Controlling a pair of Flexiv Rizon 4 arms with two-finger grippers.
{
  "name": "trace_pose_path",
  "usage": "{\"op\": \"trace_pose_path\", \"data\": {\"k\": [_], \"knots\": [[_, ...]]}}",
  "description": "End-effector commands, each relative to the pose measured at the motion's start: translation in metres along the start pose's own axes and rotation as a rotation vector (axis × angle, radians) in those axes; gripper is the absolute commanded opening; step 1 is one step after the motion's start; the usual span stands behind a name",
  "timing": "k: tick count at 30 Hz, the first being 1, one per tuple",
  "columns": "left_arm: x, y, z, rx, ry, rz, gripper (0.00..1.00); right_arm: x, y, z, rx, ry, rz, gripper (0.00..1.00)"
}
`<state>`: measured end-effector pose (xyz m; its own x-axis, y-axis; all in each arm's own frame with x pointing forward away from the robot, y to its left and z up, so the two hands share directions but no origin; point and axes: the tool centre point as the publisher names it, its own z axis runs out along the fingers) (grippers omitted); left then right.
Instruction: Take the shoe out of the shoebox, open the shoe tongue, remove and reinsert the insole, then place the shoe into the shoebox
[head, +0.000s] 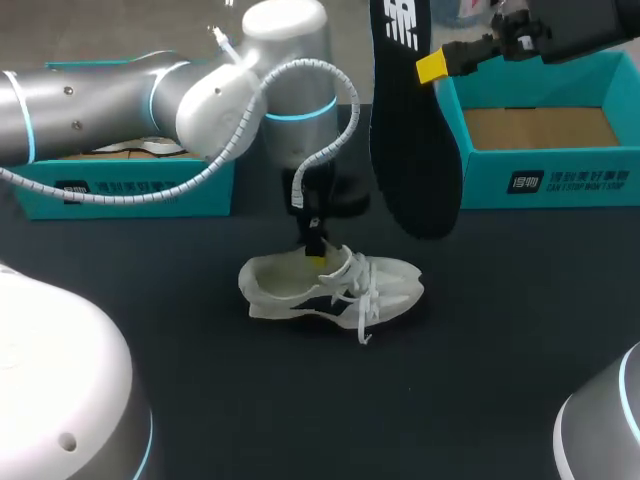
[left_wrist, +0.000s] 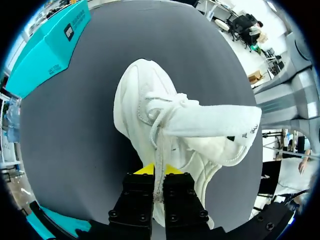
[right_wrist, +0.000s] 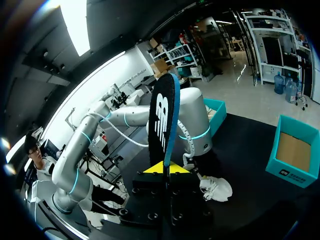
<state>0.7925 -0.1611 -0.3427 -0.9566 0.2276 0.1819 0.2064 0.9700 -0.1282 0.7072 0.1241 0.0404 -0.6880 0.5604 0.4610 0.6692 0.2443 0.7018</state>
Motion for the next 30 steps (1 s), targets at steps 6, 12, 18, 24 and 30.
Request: {"op": "trace_pose_path", "data": {"k": [6,12,18,24,30], "knots": [[-0.010,-0.012,-0.011,-0.164,0.309,0.596,0.00,0.000,0.003,0.003,0.004,-0.001,0.001,0.00],[-0.012,-0.016,-0.014,-0.229,0.421,0.974,0.00,0.000,0.003,0.003,0.004,-0.001,0.001,0.00],[-0.010,-0.015,-0.024,-0.259,0.380,1.215,0.00,0.000,0.003,0.003,0.004,-0.001,0.001,0.00],[-0.009,-0.012,-0.034,-0.254,0.307,1.322,0.00,0.000,0.003,0.003,0.004,-0.001,0.001,0.00],[-0.007,-0.013,-0.034,-0.249,0.292,1.305,0.00,0.000,0.003,0.003,0.004,-0.001,0.001,0.00]]}}
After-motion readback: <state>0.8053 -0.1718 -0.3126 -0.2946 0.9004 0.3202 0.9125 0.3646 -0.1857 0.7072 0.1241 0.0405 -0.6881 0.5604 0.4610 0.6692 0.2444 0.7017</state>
